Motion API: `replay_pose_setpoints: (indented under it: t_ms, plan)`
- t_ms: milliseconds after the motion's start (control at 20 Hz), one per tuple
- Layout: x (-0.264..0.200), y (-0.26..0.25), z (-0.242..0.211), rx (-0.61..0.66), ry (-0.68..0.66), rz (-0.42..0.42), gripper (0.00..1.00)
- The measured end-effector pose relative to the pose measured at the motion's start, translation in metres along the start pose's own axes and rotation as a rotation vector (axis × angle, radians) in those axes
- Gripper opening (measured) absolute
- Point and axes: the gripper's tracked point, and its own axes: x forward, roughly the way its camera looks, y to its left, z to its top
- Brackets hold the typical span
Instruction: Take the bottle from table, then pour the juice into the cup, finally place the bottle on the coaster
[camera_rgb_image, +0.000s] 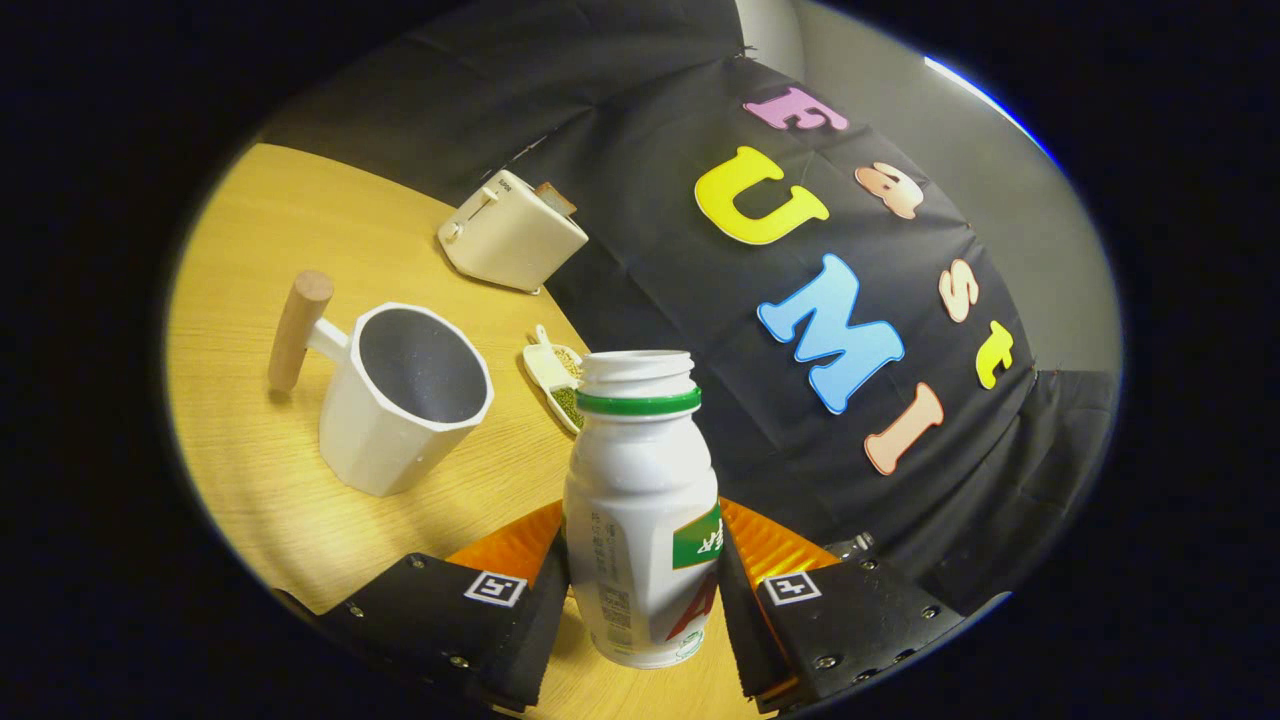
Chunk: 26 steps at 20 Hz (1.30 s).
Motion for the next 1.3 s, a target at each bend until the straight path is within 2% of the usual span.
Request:
replay_pose_setpoints:
  t_ms: [450, 1300]
  plan:
    - [0.003, 0.005, 0.008, -0.196, 0.007, -0.008, 0.71]
    - [0.006, 0.000, 0.022, -0.459, 0.009, -0.038, 0.71]
